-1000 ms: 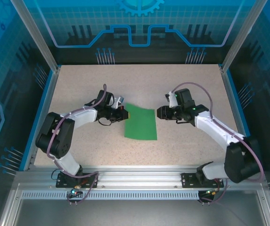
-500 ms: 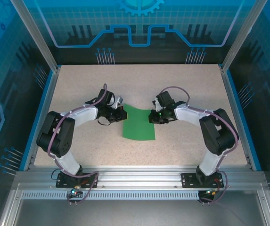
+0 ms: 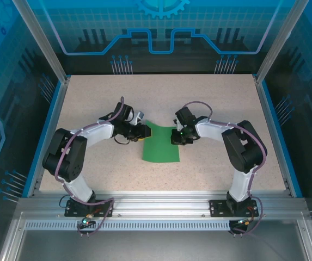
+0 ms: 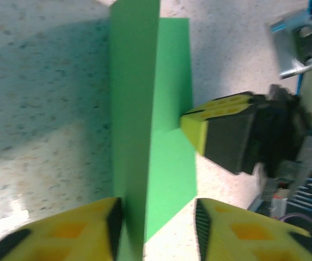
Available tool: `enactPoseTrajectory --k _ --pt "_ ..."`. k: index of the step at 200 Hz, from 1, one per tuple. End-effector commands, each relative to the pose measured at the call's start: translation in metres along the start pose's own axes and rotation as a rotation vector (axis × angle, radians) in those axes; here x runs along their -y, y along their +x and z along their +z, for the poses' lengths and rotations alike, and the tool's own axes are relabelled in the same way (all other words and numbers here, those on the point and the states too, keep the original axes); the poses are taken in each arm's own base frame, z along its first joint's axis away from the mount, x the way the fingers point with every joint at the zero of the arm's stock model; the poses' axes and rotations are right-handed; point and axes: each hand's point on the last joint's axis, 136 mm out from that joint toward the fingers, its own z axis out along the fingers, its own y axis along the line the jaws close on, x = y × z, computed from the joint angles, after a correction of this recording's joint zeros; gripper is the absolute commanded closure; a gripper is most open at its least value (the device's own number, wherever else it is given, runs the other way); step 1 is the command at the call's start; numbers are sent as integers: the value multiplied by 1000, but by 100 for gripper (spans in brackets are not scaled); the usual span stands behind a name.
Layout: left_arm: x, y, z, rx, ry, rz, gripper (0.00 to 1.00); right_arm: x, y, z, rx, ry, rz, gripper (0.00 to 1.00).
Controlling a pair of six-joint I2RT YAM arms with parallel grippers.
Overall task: Fold a paper plane with a square sheet of paper (fold left side to right side)
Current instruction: First fold in half a square sheet of paper at the center of the table.
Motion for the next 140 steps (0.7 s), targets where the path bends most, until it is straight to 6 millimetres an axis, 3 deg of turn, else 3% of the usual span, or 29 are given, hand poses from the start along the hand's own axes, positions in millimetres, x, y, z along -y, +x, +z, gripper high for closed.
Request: enactPoseTrajectory --k 1,37,76,114,140 --pt "25 -6 9 -26 101 2 49 11 14 11 -48 50 -5 88" --pt "29 -7 25 -54 111 -7 47 6 10 6 -18 23 -13 88" --pt "27 -8 38 -69 105 -15 50 -4 -5 -15 67 -40 -6 86" --pt "21 -6 45 -76 91 -23 61 -3 -21 -50 178 -105 30 83" --pt "16 -5 46 -74 74 -29 75 -13 -26 -72 216 -228 68 74"
